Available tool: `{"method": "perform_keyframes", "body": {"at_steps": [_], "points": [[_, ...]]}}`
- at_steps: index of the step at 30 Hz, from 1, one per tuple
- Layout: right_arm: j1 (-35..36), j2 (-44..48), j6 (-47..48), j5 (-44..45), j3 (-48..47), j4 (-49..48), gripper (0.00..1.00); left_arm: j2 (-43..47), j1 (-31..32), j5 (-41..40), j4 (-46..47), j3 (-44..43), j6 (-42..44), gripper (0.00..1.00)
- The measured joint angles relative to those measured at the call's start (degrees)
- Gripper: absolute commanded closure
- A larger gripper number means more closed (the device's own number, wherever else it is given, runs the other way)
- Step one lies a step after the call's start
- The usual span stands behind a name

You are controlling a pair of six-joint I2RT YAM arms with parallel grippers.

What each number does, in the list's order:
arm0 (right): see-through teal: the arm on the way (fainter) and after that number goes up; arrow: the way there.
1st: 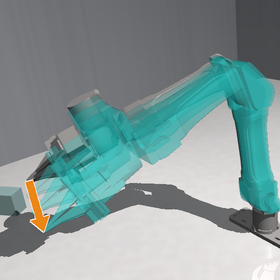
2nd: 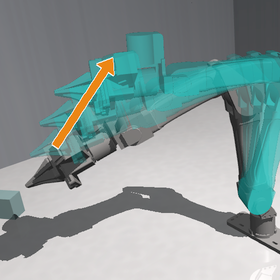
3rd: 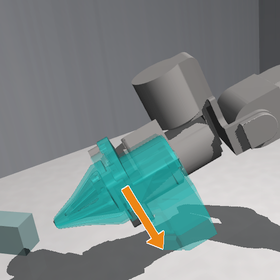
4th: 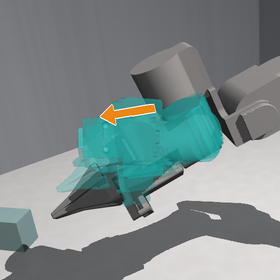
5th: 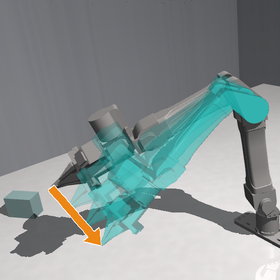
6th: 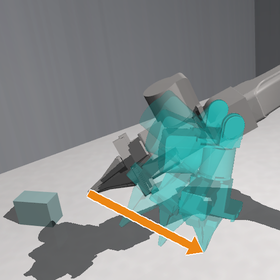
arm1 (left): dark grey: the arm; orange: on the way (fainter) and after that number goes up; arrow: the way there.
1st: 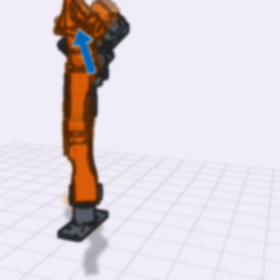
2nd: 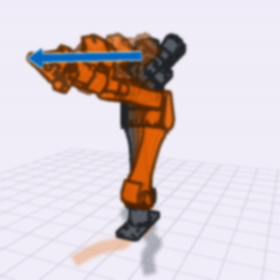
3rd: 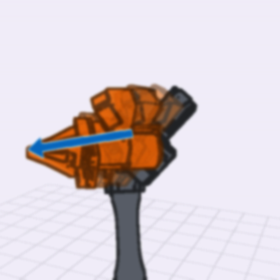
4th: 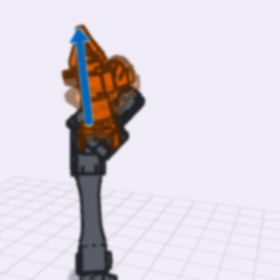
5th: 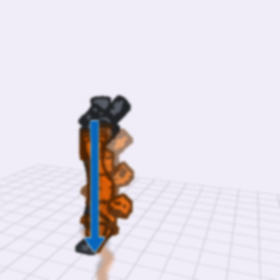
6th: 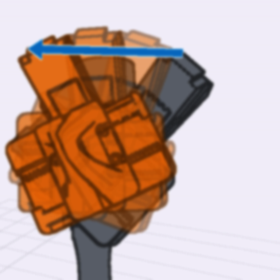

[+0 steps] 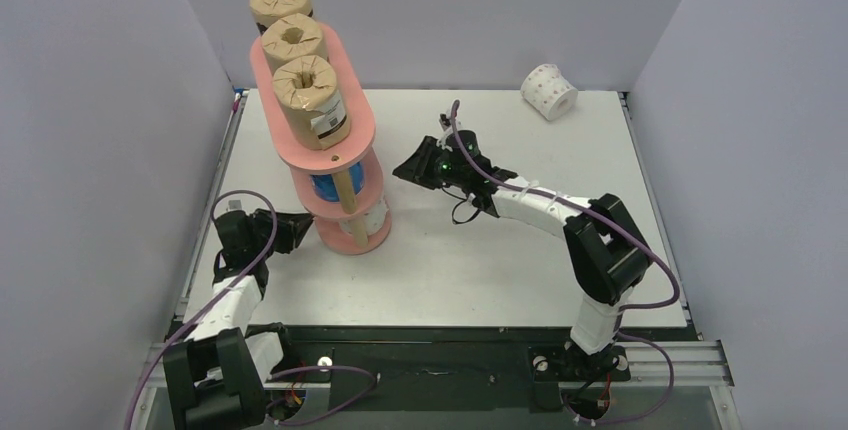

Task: Place and organize the paper towels onto the shelf
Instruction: Place the paper towel on the shelf, then adjust the paper towel on the shelf.

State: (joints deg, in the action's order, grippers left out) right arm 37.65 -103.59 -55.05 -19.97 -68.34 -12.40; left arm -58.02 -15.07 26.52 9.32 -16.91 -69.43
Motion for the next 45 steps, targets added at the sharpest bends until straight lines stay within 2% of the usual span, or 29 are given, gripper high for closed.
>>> {"method": "perform_keyframes", "body": {"at_steps": [4,9,16,25,45], "points": [[0.17,2.05,0.61,-0.09,2.69,-0.68,0.82,-0.57,0.28,0.59,0.83,-0.31,-0.02,0.84],[1.33,1.79,0.79,-0.63,5.53,-0.07,0.83,-2.97,2.89,0.83,2.67,-0.7,-0.33,0.92],[3.78,1.27,2.32,-1.38,5.22,1.07,0.83,-7.15,6.93,0.85,5.2,-1.49,-0.5,0.93],[5.55,-4.07,3.41,-1.64,1.62,3.54,0.83,-10.49,7.98,0.87,7.93,-1.86,-0.52,0.93],[4.31,-14.6,1.53,-3.54,-10.4,2.89,0.83,-17.29,7.89,-0.79,13.05,-4.09,-3.65,0.94]]}}
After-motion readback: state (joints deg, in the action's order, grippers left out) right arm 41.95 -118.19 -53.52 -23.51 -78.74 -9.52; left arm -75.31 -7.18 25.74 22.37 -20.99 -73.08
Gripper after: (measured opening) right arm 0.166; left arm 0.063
